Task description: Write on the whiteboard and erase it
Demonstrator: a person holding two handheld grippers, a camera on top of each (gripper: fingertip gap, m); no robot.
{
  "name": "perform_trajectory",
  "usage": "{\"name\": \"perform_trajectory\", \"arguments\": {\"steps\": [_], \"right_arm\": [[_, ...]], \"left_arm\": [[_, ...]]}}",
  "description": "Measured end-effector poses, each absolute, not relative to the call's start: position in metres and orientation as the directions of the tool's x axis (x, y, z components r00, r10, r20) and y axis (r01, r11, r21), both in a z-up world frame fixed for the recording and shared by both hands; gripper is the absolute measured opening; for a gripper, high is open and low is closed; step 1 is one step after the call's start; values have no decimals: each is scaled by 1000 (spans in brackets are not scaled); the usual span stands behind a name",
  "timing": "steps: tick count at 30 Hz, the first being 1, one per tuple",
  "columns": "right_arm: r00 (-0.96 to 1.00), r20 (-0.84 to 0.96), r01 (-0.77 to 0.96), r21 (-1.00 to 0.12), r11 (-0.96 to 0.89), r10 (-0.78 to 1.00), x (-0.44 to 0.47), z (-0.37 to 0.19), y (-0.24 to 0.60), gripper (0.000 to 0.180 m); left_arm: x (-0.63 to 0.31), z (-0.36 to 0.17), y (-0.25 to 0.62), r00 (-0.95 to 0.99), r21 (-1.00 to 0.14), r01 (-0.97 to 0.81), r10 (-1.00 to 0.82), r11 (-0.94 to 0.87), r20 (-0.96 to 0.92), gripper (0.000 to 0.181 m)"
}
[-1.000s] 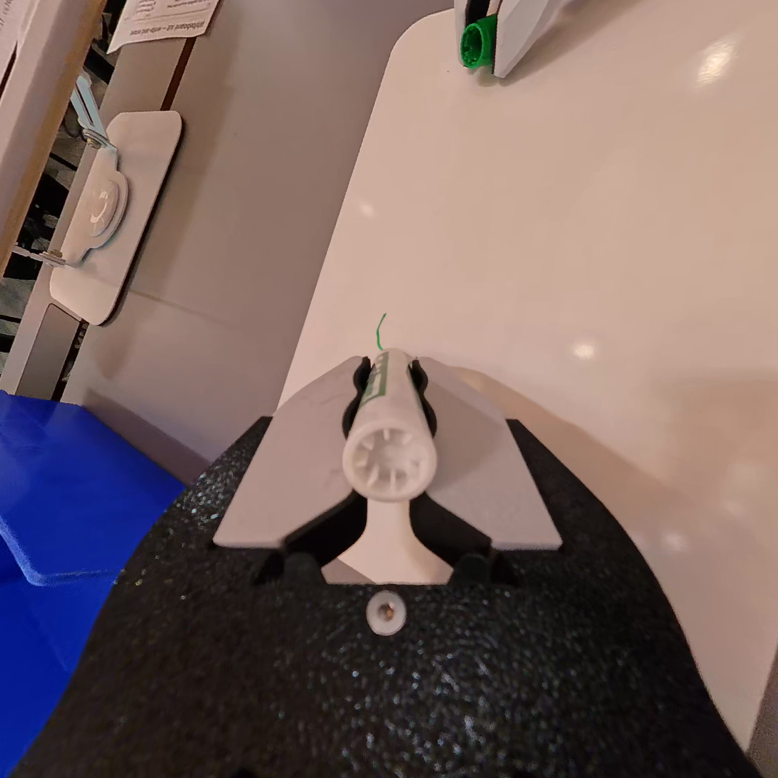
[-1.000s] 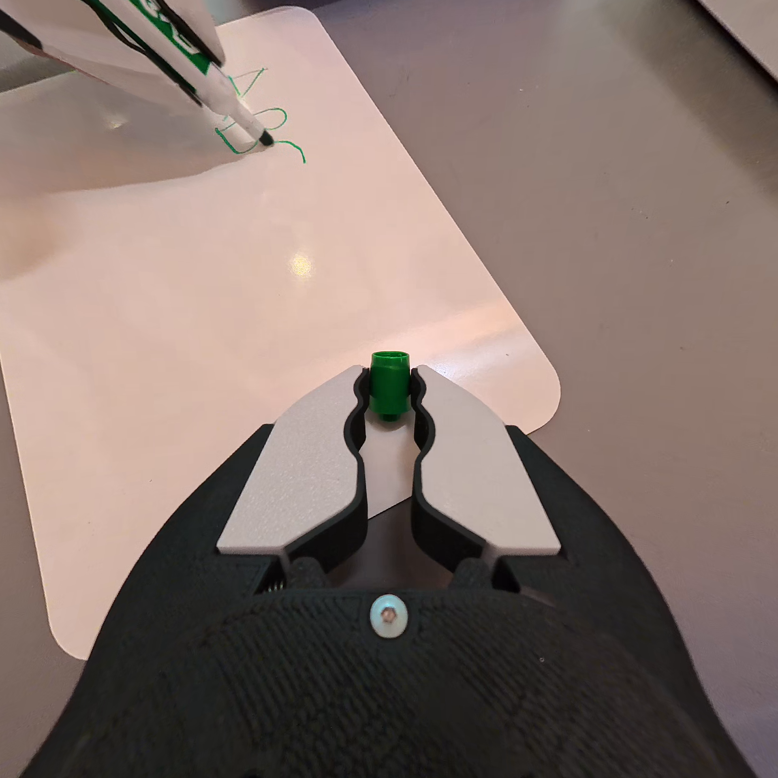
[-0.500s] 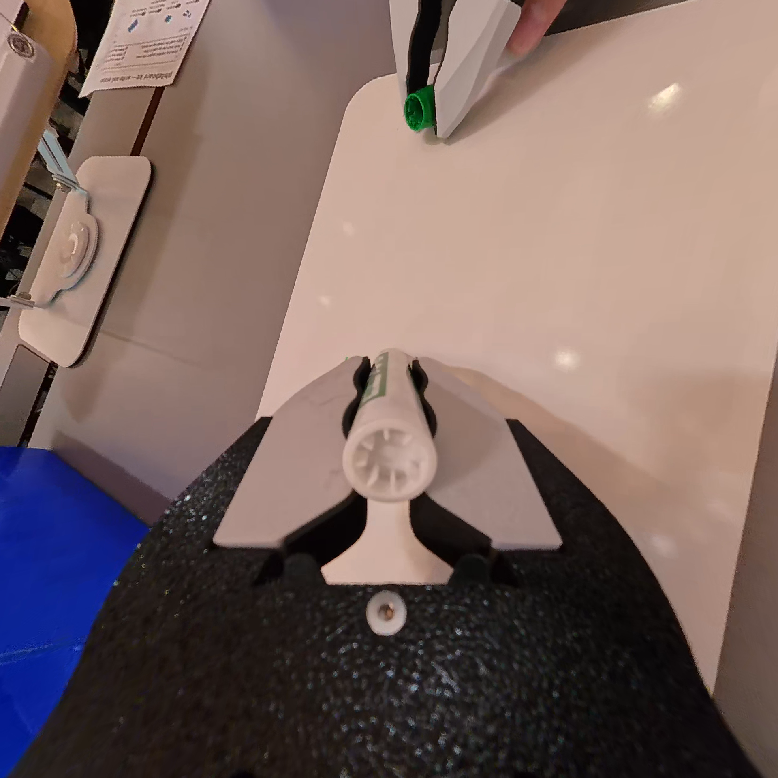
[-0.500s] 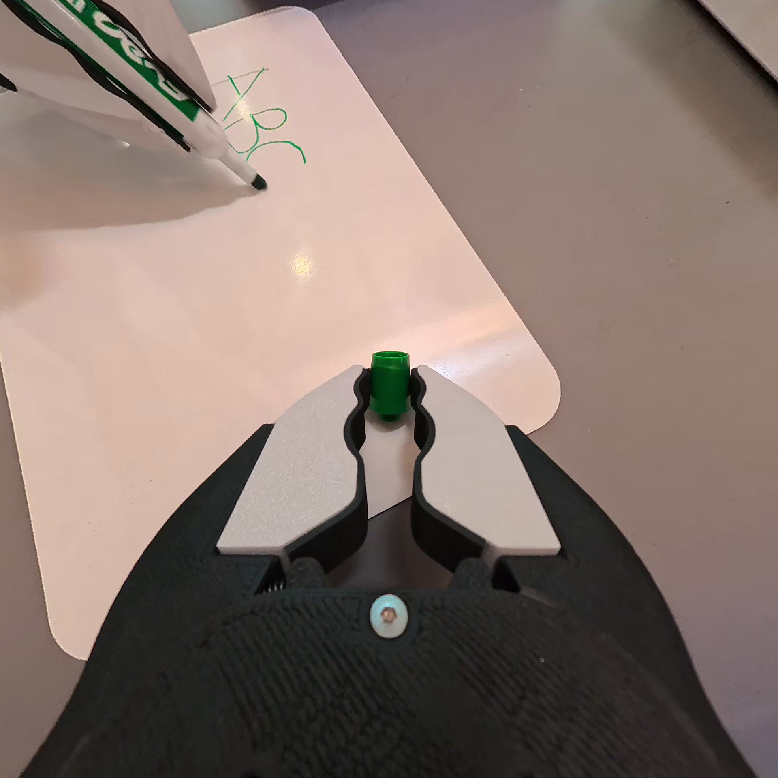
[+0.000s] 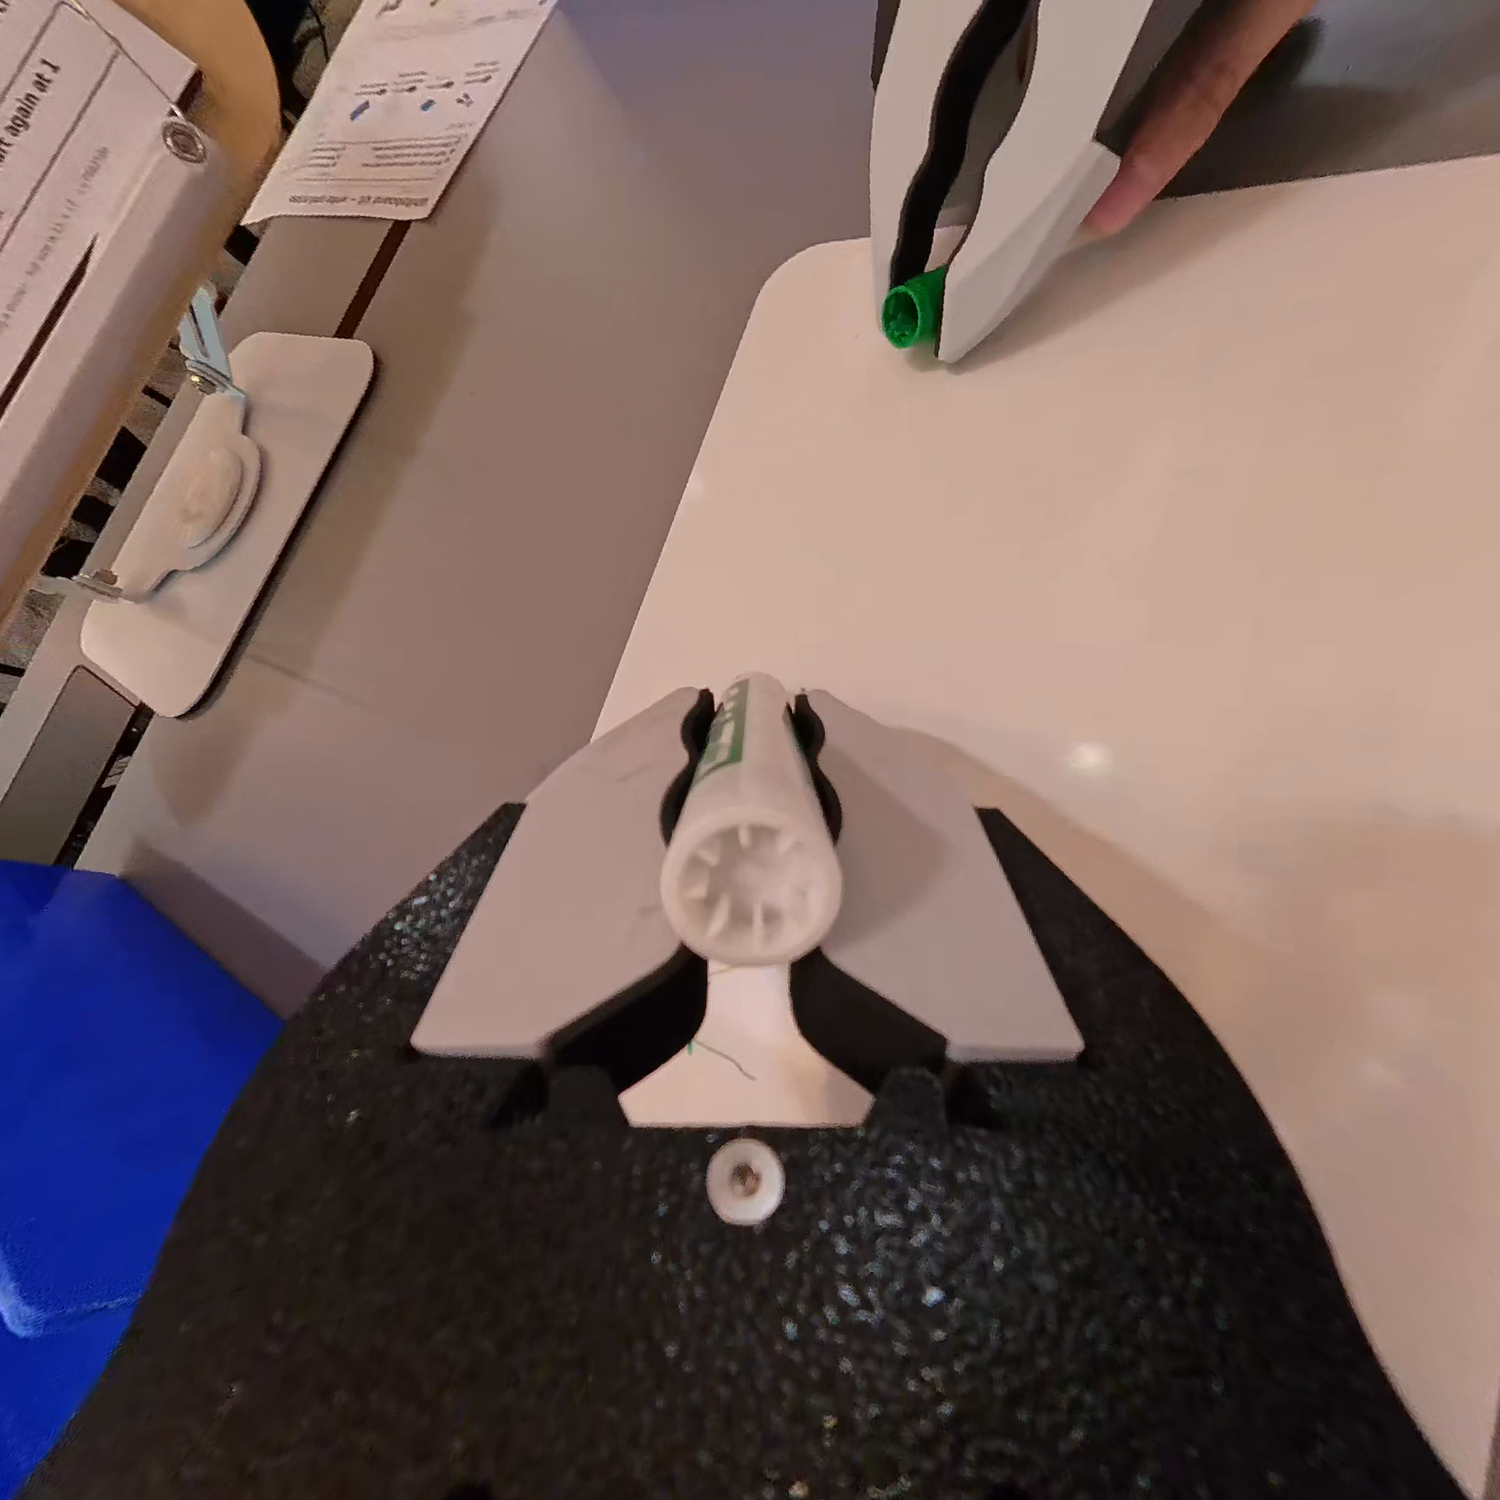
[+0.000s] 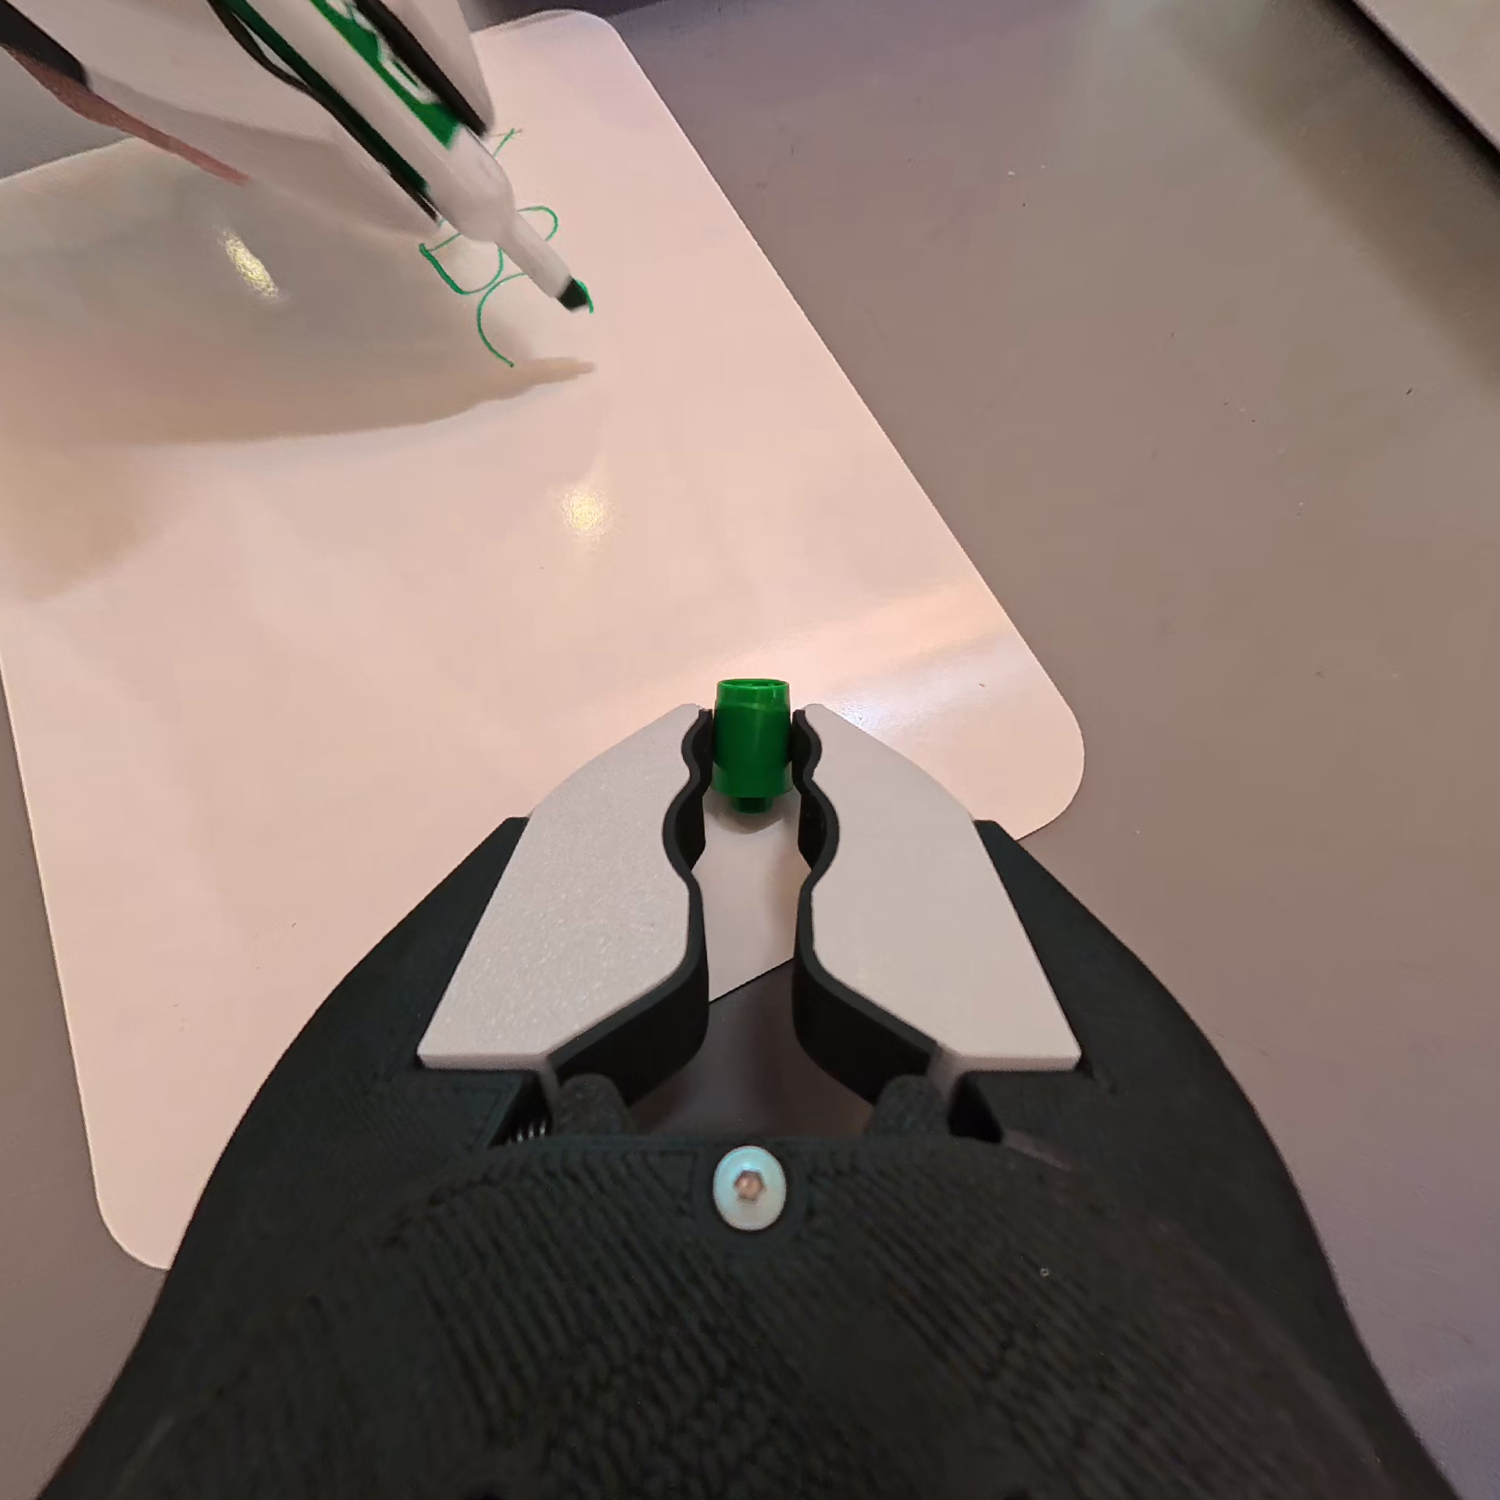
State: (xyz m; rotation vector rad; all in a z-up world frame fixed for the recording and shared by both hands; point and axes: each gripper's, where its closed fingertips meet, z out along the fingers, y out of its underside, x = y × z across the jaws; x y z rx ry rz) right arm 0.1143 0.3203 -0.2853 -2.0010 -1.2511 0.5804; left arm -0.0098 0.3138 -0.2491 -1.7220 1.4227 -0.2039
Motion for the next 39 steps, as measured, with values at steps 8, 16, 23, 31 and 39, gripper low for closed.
{"name": "perform_trajectory", "arguments": {"steps": [8, 16, 23, 31, 39], "right_arm": [[434, -11, 588, -754, -293, 901, 114, -285, 320, 18], [431, -15, 589, -753, -294, 902, 114, -285, 320, 19], [431, -16, 589, -752, -295, 902, 114, -286, 320, 18], [431, -17, 589, -752, -296, 902, 114, -286, 320, 18], [431, -18, 590, -752, -296, 902, 114, -286, 320, 18]], "left_arm": [[-7, -258, 322, 321, -663, -748, -858, 30, -402, 19], [-8, -264, 319, 292, -626, -778, -853, 51, -433, 19], [-5, -264, 302, 254, -614, -786, -866, 74, -430, 19], [-1, -259, 291, 279, -647, -759, -861, 74, -425, 19], [-7, -254, 317, 365, -665, -747, -824, 19, -433, 19]]}}
